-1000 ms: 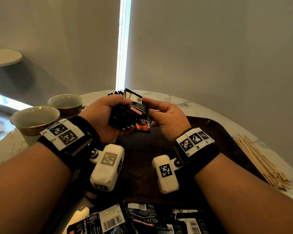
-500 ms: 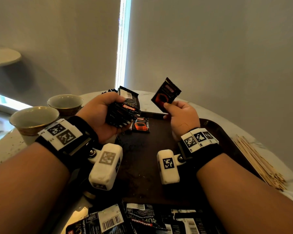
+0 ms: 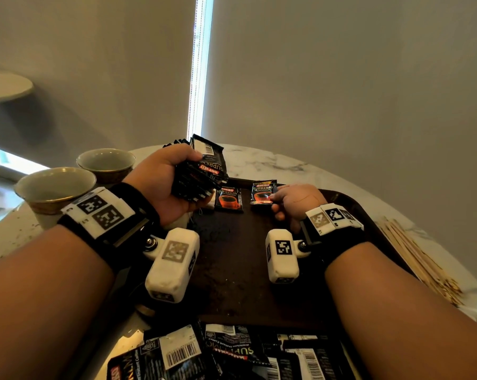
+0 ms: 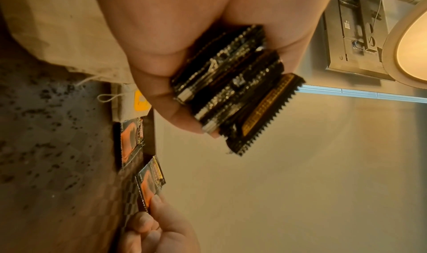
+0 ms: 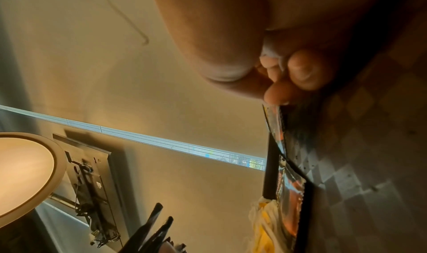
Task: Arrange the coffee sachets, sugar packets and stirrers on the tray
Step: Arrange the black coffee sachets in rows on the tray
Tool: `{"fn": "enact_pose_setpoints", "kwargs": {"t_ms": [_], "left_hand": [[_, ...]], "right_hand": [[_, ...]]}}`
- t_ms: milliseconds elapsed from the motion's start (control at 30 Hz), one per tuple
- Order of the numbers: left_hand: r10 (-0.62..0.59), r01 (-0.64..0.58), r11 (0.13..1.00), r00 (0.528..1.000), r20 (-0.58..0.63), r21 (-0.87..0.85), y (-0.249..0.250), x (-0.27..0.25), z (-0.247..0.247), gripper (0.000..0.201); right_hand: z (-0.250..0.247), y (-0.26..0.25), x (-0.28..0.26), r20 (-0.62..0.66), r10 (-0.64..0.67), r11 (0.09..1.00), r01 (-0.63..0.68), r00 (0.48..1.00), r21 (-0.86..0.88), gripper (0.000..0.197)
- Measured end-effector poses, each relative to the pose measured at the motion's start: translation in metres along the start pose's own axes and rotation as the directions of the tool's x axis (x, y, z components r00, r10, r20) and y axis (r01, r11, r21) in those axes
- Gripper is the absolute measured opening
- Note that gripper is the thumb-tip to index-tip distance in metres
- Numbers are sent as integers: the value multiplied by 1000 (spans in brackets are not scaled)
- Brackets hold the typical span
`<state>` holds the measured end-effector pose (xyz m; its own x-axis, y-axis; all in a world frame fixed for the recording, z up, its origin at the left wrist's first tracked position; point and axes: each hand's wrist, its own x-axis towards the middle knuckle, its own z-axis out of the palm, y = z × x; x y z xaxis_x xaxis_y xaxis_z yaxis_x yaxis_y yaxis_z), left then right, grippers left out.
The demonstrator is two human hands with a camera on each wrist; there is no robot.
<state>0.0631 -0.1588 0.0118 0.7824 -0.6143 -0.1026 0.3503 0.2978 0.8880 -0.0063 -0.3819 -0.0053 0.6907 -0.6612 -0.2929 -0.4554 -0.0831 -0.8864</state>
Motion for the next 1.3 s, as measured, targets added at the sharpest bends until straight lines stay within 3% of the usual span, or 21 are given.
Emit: {"fn": "enact_pose_setpoints", "kwargs": {"t_ms": [233,500,867,1300], "left_hand": [[1,-1,1000,1000,-15,-4,0,0,0,20],[-2,2,1000,1000,-8,-6,0,-1,0,25],[-3,3,1000,1000,-24,-3,0,-1,0,21],[-16,15,1000,999,-27,-17,0,-1,-1,27]], "right_hand": [[3,-7,-12,68,63,990,-53,996,-133,31],[4,-1,-13,73,-9,1000,10,997,-21,37],[0,-1,-15,14,-114,980,114,993,-166,25],[0,-8,-20,102,-3,989,18,995,-146,24]]}}
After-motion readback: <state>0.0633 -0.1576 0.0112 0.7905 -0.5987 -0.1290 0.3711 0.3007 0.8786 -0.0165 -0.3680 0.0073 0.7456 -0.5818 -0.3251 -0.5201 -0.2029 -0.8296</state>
